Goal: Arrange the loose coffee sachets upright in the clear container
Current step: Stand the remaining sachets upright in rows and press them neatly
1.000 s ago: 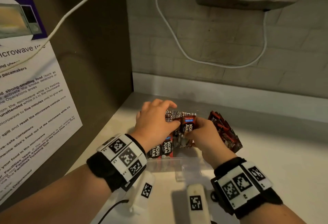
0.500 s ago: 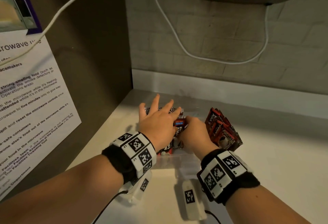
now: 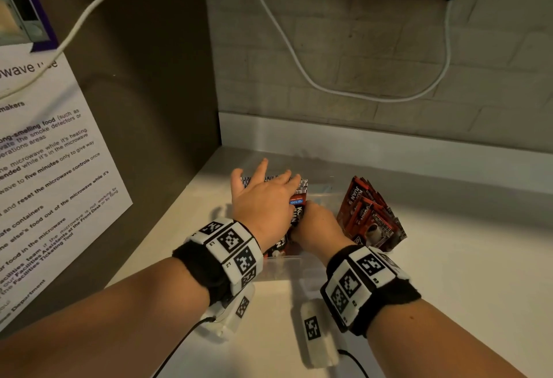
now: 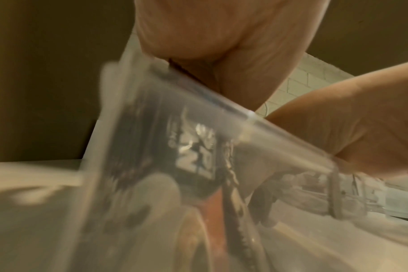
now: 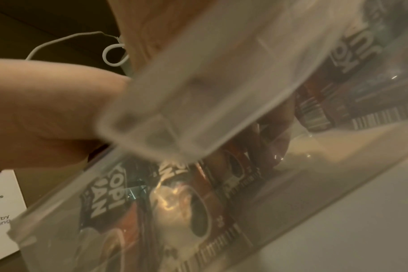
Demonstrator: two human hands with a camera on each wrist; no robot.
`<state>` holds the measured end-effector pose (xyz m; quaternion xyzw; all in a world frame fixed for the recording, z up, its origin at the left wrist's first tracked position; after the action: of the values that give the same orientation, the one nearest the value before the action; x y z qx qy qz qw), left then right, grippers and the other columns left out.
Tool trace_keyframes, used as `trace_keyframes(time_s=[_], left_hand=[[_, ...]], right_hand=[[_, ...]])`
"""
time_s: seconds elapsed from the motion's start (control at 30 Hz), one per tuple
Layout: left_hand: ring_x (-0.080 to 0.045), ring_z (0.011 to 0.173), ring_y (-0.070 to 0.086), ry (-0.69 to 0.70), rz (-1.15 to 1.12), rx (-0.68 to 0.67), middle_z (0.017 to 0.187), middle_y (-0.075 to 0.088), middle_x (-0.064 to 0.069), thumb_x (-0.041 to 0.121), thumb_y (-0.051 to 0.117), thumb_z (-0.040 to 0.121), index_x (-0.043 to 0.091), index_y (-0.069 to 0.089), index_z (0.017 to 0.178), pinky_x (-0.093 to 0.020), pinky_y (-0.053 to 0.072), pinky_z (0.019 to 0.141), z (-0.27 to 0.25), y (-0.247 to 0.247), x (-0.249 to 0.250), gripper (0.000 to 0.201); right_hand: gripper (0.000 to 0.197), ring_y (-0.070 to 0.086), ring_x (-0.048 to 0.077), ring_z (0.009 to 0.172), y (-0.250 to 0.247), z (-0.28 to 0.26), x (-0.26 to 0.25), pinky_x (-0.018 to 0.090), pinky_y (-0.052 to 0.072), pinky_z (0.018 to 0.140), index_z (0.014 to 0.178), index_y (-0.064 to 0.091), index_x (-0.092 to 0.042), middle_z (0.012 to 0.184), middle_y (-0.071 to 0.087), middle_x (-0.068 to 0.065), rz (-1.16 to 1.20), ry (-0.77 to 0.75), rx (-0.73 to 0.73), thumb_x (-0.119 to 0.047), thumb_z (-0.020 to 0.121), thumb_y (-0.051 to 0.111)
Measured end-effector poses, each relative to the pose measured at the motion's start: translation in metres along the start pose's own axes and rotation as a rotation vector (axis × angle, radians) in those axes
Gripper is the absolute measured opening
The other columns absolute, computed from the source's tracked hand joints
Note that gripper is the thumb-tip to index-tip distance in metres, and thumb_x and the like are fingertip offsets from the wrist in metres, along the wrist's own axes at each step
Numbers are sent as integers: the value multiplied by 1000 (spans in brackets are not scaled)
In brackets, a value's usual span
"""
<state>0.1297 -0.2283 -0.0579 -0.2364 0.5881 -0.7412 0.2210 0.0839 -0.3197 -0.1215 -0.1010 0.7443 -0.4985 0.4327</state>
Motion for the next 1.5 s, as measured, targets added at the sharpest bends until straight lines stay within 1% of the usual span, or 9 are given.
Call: trace_keyframes(time_s=[0.3,0.47,0.63,1.1,1.2,1.3,1.37,1.43,1.5], left_hand=[[-20,149,2,12,-16,-20,159,18,18,45,40,98,43,16,150,-52,-2,112,-2,-4,5,57],[-21,149,-9,10,-41,-177,162,0,12,62,58,82,35,-5,153,-53,-7,115,-5,-12,-10,98],[-27,148,-16,-3,74,-271,163,-10,5,58,75,68,29,-14,152,-57,-11,114,-12,-3,-21,126],[-27,146,-21,33,53,-312,161,-19,5,54,74,73,31,-15,152,-57,-9,115,-16,3,-22,121],[-27,146,-22,40,43,-324,161,-20,5,58,73,72,32,-15,151,-57,-9,115,-16,3,-22,122],[-27,146,-23,40,36,-331,160,-21,5,62,71,70,32,-15,152,-56,-11,115,-16,2,-22,122],[-26,146,-23,49,8,-308,161,-20,4,64,69,72,31,-13,152,-54,-12,115,-17,-5,-16,120],[-24,148,-17,100,-93,-225,162,-13,2,60,68,75,28,-6,154,-49,-9,117,-17,-20,-2,113],[-19,149,4,194,-300,-51,161,8,2,48,69,79,25,11,154,-36,5,118,-18,-41,17,98]], right_hand=[[30,62,27,101,0,2,1,27,41,72,113,54,-10,110,65,9,25,-14,10,-18,85,62],[36,62,26,100,-1,1,4,26,42,72,112,55,-13,109,66,7,56,12,-16,-21,80,68],[41,63,24,102,-1,0,4,28,48,80,113,57,-14,110,67,5,89,28,-22,-22,76,73],[47,62,23,103,-11,-14,-1,28,47,79,115,53,-10,111,65,6,123,63,-70,-21,75,76],[41,62,23,98,-17,-20,-4,32,52,84,106,53,-8,107,65,5,149,95,-87,-19,74,76],[21,54,15,78,-35,-31,-11,27,45,70,87,50,-11,100,62,7,134,55,-61,-13,81,70],[22,50,12,73,-50,-39,-18,26,45,70,101,56,-7,107,63,8,161,16,-33,-14,83,68],[45,57,18,88,-70,-44,-22,27,44,75,123,53,-7,115,62,8,191,-28,66,-18,83,68],[43,61,23,98,-102,-53,-20,27,45,80,123,57,-10,110,66,8,254,-97,259,-18,82,67]])
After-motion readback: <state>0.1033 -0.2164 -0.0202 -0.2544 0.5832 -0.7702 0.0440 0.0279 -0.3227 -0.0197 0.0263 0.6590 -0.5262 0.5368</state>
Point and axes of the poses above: each hand's wrist, its own z-axis towards the middle knuckle, its own y-axis out of the palm, x = y × z, the point moved 6 cm from there along z, towards the middle knuckle
